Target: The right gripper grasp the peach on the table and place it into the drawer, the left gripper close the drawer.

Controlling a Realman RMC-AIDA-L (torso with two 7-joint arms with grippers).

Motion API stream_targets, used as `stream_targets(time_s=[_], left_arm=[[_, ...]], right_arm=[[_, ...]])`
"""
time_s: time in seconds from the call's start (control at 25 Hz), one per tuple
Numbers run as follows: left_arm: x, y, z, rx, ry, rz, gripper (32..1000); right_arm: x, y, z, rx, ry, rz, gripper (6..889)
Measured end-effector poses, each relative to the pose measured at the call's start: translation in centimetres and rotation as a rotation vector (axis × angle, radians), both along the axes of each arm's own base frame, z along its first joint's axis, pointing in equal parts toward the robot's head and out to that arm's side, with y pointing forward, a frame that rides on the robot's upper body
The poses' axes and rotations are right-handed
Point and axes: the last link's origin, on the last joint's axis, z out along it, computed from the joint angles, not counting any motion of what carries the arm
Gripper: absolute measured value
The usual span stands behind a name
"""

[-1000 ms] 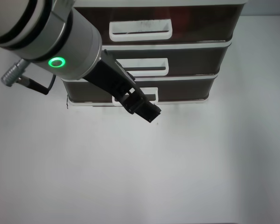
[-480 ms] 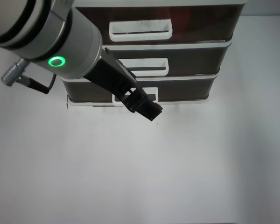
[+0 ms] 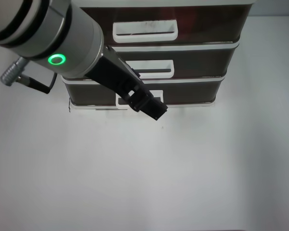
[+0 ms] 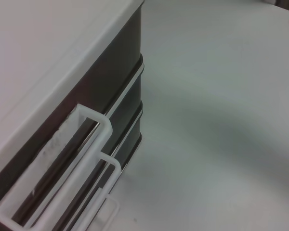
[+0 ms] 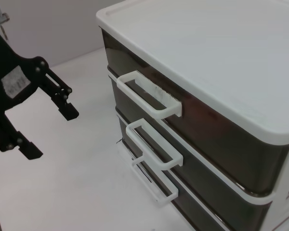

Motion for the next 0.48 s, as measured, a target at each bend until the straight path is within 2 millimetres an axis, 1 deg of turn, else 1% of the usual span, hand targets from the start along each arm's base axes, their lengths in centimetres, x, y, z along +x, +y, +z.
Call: stream_targets(time_s=[0.16,0.48], left_arm=[[-0.02,0.03,0.0,0.001,-0.002,-0.004,856],[-0.81,-0.03,-0.11,-0.001,-0.033,0.013,856]], right_arm=[[0.0,0.0,0.02,0.001,0.0,0.0,864],[0.05,0.07,-0.05,0.001,-0.007,-0.002,864]])
